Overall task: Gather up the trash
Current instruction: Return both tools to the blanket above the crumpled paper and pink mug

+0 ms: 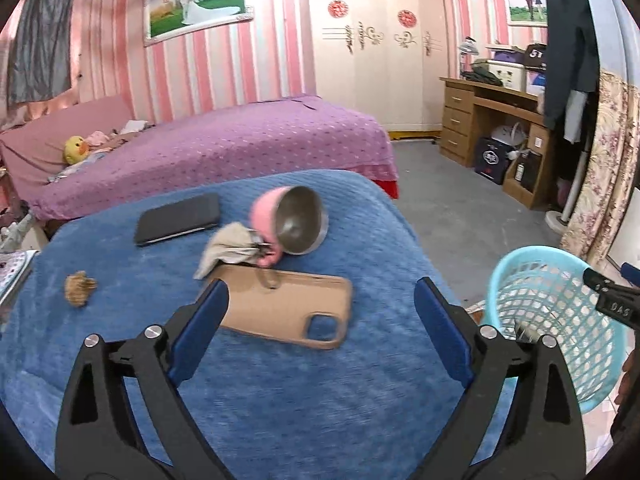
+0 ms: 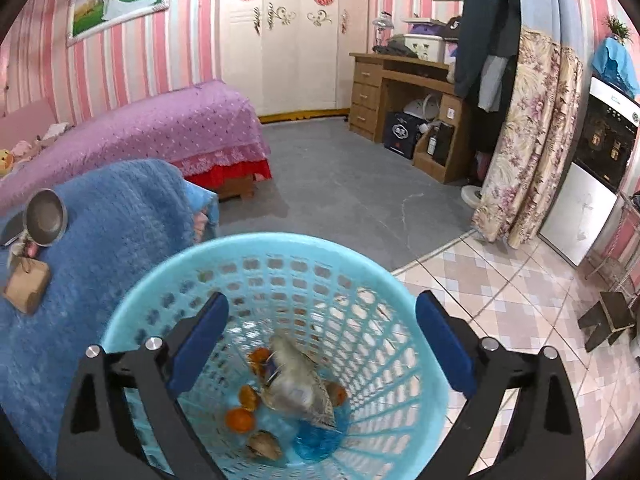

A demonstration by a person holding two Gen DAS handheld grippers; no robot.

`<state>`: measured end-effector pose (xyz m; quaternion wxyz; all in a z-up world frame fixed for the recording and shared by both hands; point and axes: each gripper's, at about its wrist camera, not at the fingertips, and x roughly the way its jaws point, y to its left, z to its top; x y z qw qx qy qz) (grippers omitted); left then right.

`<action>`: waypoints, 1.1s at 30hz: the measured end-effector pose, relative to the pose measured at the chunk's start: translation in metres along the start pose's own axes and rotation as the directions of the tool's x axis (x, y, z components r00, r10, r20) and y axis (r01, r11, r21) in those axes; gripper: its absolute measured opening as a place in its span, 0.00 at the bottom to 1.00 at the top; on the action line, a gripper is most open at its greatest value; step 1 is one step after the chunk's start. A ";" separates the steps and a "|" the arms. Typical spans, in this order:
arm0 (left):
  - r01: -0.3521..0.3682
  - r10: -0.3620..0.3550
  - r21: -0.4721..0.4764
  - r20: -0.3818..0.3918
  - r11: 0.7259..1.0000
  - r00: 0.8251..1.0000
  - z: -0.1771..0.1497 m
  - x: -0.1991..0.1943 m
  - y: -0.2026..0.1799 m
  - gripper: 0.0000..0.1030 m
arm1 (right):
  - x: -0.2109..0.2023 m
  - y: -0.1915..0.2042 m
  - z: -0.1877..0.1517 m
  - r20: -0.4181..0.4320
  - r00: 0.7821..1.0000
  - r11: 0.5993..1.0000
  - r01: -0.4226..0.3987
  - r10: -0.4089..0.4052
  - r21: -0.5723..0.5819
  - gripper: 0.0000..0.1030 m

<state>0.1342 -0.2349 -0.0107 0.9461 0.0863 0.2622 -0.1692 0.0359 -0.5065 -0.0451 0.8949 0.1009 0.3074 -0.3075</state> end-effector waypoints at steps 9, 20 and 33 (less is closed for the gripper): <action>-0.085 0.085 -0.015 0.037 0.996 0.996 0.002 -0.015 0.059 0.95 | -0.021 0.050 0.008 0.076 0.995 0.997 -0.066 0.068 -0.033 0.94; -0.122 0.123 -0.069 0.003 0.990 0.992 -0.014 -0.010 0.130 0.95 | -0.031 0.102 0.006 0.097 0.984 0.988 -0.146 0.150 -0.047 0.94; -0.210 0.208 -0.173 -0.032 0.962 0.978 -0.025 -0.009 0.216 0.95 | -0.048 0.181 0.008 0.099 0.963 0.965 -0.242 0.252 -0.101 0.95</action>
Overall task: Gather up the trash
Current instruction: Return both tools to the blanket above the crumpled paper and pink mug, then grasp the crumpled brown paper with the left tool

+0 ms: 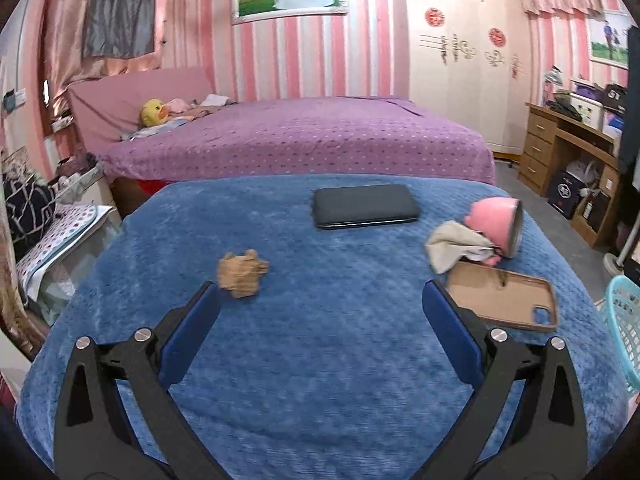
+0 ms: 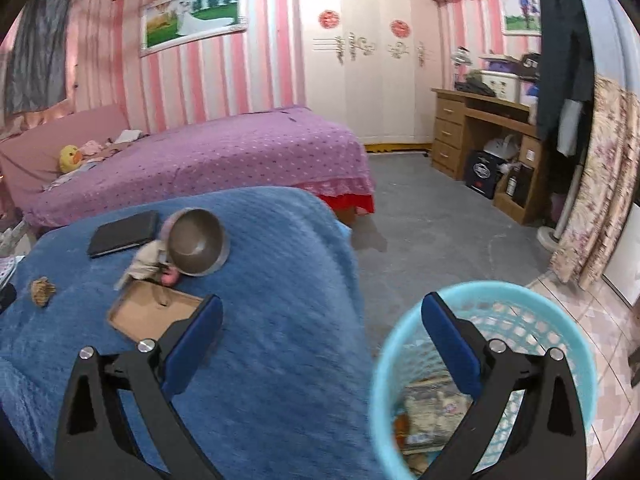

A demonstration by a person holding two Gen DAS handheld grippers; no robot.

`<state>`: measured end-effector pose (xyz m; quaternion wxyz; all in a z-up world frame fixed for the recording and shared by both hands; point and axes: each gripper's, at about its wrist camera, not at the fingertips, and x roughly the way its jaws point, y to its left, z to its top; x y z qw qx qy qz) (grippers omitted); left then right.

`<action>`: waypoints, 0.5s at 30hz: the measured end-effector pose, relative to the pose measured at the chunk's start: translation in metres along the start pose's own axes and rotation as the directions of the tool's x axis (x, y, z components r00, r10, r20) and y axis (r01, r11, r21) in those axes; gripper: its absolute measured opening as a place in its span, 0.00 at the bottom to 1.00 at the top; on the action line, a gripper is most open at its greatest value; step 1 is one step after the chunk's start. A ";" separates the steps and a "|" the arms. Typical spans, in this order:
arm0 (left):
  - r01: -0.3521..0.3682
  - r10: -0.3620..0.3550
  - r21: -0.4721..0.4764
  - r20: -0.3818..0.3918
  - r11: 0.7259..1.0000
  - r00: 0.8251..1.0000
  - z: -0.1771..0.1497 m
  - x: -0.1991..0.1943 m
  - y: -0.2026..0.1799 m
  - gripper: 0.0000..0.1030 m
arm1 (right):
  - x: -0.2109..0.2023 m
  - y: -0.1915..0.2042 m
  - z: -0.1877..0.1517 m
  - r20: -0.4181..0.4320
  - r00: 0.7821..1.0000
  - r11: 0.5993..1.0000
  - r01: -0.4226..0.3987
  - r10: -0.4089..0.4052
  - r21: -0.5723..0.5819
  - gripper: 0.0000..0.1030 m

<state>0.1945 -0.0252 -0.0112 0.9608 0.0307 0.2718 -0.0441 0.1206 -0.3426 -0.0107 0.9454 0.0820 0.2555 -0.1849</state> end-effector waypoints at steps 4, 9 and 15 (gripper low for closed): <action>-0.031 0.029 -0.057 -0.019 0.998 0.999 0.003 0.009 0.025 0.95 | 0.004 0.035 0.005 -0.004 0.999 0.998 -0.052 0.052 -0.046 0.94; -0.047 0.044 -0.098 -0.034 0.994 0.998 0.007 0.017 0.047 0.95 | 0.008 0.078 0.010 -0.004 0.994 0.988 -0.111 0.111 -0.110 0.94; -0.101 0.096 -0.103 -0.045 0.990 0.994 0.007 0.028 0.068 0.95 | 0.017 0.115 0.024 0.011 0.984 0.975 -0.174 0.177 -0.141 0.94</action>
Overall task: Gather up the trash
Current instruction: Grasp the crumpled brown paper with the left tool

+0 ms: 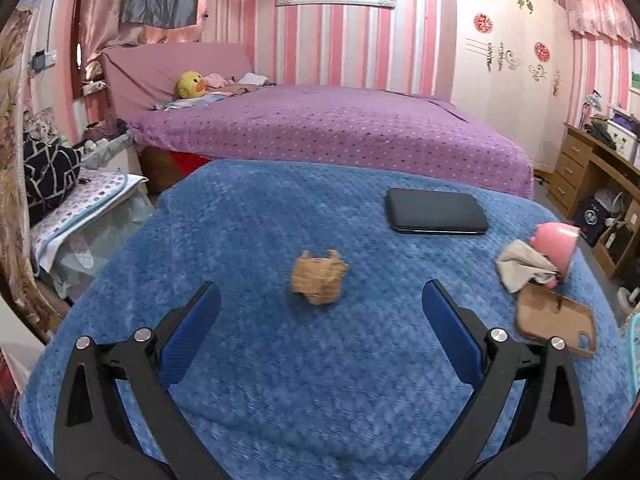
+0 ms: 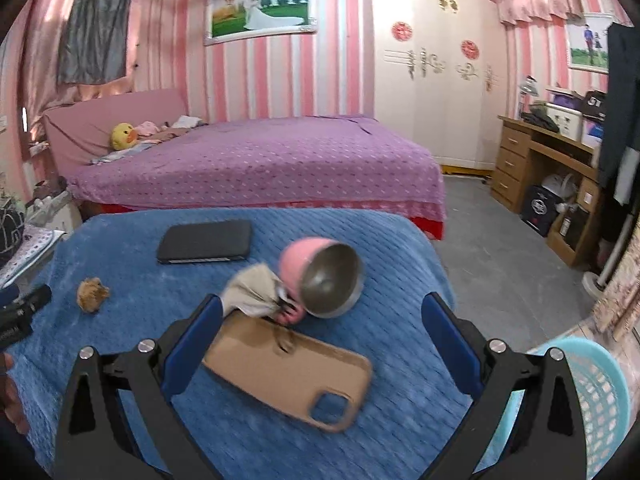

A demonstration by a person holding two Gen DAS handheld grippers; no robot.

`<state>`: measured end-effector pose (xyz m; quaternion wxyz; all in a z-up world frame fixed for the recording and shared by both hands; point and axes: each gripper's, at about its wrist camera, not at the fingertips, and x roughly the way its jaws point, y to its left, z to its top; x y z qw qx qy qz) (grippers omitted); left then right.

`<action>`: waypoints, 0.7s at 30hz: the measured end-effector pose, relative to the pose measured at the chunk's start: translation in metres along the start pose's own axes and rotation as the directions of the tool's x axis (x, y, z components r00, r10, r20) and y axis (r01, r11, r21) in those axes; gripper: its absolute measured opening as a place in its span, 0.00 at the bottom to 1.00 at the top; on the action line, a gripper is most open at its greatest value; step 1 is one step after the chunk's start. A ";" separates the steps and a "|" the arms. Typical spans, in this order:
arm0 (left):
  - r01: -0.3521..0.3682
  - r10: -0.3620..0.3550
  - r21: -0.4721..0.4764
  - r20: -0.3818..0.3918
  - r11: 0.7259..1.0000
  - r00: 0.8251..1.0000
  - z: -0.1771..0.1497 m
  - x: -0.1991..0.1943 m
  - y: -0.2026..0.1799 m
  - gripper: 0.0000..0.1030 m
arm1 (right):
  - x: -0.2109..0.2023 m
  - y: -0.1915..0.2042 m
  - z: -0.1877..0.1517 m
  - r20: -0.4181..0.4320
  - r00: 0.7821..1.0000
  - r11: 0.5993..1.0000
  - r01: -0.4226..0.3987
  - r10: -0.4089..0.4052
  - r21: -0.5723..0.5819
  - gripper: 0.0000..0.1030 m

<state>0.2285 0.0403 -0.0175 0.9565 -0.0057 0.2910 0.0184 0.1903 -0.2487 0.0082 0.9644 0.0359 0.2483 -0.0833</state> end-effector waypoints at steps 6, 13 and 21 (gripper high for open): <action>-0.062 0.061 -0.021 -0.039 0.998 0.997 -0.004 0.025 0.024 0.95 | 0.019 0.025 -0.010 -0.006 1.000 0.998 -0.020 0.020 -0.064 0.94; -0.075 0.067 -0.073 -0.108 0.995 0.992 -0.009 0.056 0.050 0.94 | 0.037 0.016 -0.020 -0.059 0.998 0.997 -0.026 0.022 -0.075 0.94; -0.003 -0.010 -0.087 -0.145 0.996 0.989 -0.004 0.083 0.041 0.92 | 0.053 0.002 -0.017 -0.073 0.997 0.998 -0.034 0.031 -0.046 0.94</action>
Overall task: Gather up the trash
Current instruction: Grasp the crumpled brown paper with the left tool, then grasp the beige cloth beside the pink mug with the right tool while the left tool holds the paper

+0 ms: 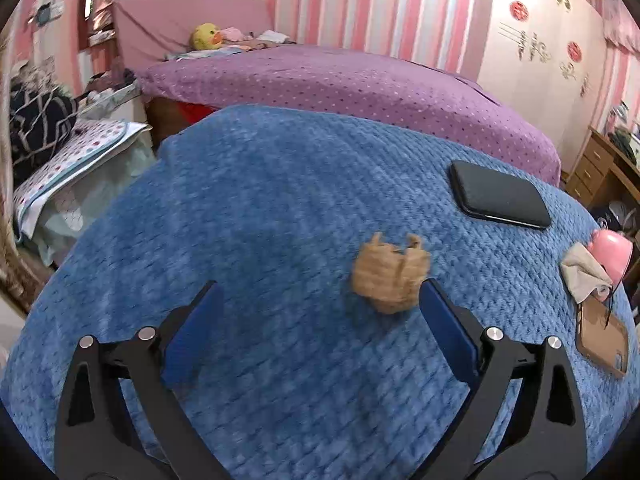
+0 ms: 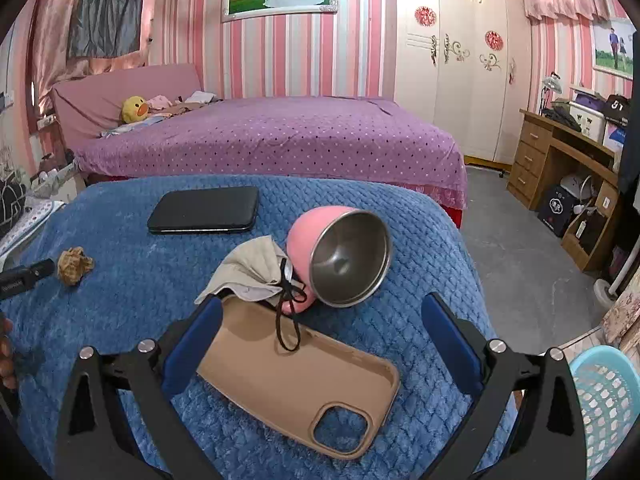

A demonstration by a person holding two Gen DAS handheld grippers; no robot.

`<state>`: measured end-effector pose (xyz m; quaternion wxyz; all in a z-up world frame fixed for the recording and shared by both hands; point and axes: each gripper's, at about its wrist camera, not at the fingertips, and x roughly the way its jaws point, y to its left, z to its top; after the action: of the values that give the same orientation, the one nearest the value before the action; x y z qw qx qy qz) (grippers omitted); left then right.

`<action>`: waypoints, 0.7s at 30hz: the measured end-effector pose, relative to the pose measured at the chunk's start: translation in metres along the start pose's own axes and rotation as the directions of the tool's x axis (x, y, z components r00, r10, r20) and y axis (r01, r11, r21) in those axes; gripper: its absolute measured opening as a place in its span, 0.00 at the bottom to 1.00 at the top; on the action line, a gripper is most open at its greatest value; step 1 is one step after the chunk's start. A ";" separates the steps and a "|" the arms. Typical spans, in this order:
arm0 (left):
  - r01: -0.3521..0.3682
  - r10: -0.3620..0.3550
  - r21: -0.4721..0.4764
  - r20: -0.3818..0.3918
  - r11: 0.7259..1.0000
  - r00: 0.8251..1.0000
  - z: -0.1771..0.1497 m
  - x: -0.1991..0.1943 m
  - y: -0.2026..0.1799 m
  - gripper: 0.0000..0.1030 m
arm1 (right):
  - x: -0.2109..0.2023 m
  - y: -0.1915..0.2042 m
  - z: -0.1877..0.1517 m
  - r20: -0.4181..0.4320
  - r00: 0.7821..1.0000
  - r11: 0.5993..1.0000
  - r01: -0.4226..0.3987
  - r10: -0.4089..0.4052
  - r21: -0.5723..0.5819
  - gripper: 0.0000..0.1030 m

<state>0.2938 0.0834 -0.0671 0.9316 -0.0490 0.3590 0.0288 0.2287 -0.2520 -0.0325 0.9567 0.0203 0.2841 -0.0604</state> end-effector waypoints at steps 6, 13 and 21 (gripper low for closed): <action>0.046 -0.044 0.040 -0.048 0.998 0.998 0.004 0.021 -0.026 0.80 | 0.007 0.002 0.000 -0.007 1.000 1.000 0.005 -0.006 -0.025 0.94; 0.099 -0.093 0.055 -0.098 0.994 0.991 0.001 0.031 -0.031 0.38 | 0.014 0.021 0.000 -0.021 1.000 0.996 -0.022 0.021 -0.082 0.94; 0.006 -0.003 0.040 -0.055 0.999 0.998 -0.008 -0.009 -0.007 0.37 | 0.037 0.064 0.009 -0.080 0.995 0.981 -0.072 0.059 -0.177 0.84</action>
<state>0.2827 0.0754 -0.0666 0.9222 -0.0321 0.3848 0.0182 0.2725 -0.1929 -0.0452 0.9448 -0.0548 0.3229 -0.0023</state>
